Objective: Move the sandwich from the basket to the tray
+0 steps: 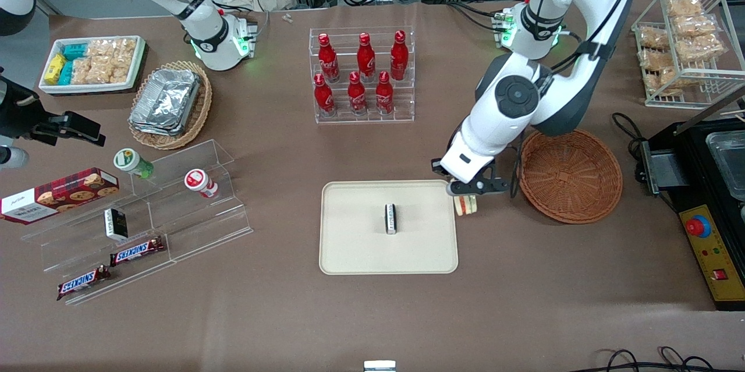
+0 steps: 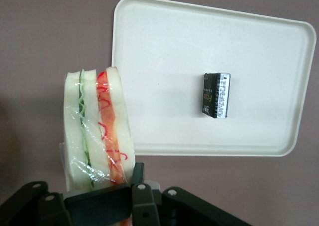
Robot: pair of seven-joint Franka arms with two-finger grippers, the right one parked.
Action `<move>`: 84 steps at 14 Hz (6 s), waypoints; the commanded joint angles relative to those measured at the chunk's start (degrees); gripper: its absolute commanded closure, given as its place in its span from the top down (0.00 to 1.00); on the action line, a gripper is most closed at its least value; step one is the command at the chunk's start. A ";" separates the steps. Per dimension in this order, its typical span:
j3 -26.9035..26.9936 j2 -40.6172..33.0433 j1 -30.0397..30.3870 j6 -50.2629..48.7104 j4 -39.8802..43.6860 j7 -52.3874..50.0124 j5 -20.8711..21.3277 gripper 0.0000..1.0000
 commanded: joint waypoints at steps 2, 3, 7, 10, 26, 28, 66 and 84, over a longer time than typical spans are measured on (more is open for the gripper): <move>-1.45 7.50 0.28 0.48 6.08 1.77 3.30 0.00; -1.54 8.99 0.28 0.65 7.40 2.13 3.31 0.00; -1.72 14.00 0.28 4.85 10.22 4.33 3.39 0.00; -1.72 17.97 -0.60 10.06 11.45 5.91 3.40 0.00; -1.54 22.37 -0.60 15.60 11.28 5.47 7.44 1.00; -1.45 22.19 -0.60 15.60 11.10 5.47 7.44 1.00; 6.35 -13.65 3.27 -27.02 9.52 13.37 -0.80 1.00; 23.77 -17.13 3.44 -42.21 20.45 22.88 -4.86 1.00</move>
